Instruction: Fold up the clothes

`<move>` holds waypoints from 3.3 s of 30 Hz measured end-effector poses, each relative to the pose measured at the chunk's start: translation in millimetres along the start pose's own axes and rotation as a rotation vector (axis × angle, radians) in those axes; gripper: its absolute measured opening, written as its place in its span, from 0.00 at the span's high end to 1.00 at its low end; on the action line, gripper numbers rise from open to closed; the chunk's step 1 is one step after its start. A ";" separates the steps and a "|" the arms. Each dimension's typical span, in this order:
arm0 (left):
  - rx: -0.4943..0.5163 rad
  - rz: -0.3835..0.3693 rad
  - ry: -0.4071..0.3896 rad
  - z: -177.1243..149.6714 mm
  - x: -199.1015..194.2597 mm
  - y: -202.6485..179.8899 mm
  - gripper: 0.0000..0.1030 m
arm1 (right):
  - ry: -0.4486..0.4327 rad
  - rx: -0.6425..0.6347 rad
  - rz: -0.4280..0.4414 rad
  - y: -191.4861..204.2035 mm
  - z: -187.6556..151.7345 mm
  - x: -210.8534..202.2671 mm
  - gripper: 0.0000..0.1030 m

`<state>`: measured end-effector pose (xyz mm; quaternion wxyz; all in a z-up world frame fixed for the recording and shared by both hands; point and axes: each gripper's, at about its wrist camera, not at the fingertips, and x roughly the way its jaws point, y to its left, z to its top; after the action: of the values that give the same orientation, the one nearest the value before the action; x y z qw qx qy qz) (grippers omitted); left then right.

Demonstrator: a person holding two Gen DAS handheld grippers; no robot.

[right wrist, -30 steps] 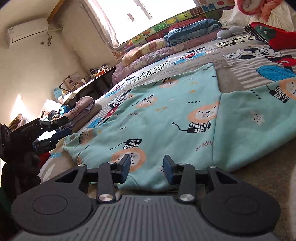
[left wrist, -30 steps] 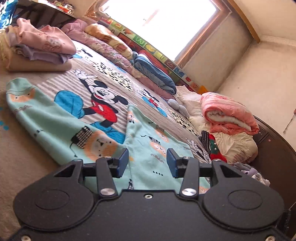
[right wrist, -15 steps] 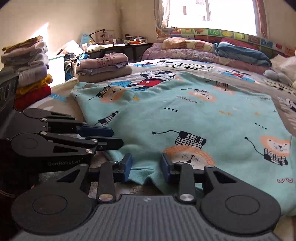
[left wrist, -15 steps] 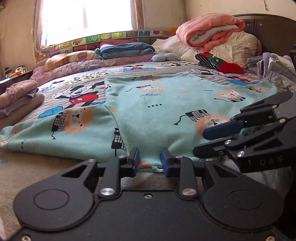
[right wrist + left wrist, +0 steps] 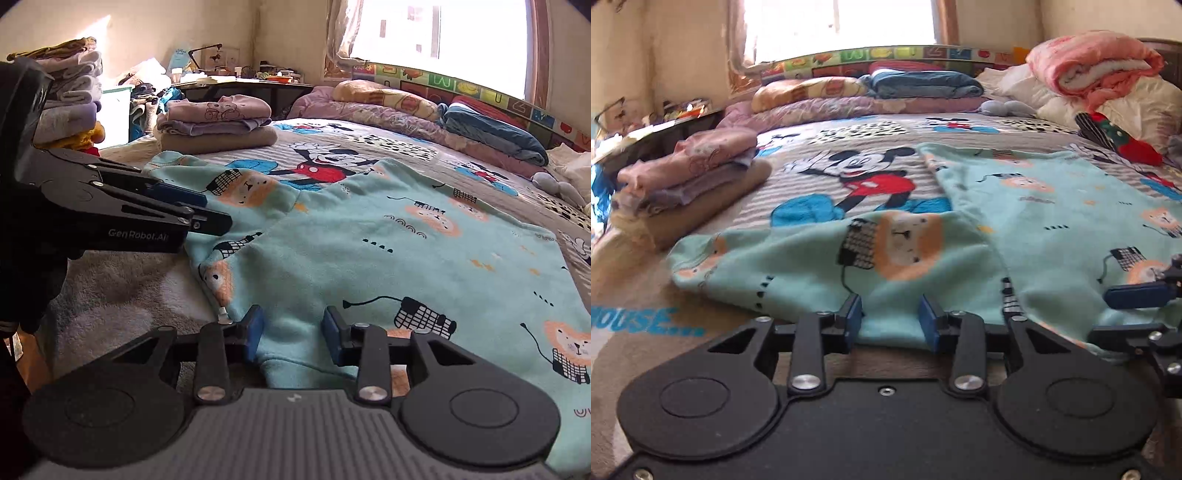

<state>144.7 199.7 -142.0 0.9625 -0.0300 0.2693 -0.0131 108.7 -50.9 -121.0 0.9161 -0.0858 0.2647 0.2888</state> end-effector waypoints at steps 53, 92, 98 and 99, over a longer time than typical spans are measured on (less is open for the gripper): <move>-0.742 -0.260 0.133 55.7 91.3 86.7 0.87 | -0.034 -0.074 0.187 74.0 33.5 62.5 0.36; -1.010 -0.147 -0.018 28.6 49.7 199.6 0.96 | -0.053 -0.053 0.222 69.7 32.1 62.2 0.32; -0.896 -0.300 -0.094 50.1 25.2 167.6 0.61 | -0.060 -0.045 0.229 68.9 31.0 62.2 0.32; -0.873 -0.346 -0.078 50.8 27.9 160.4 0.57 | -0.062 -0.044 0.230 68.8 31.0 62.1 0.32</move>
<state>196.4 361.2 -123.5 0.8529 -0.4769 0.2043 -0.0579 125.7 45.1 -128.3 0.8826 -0.0659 0.2380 0.4001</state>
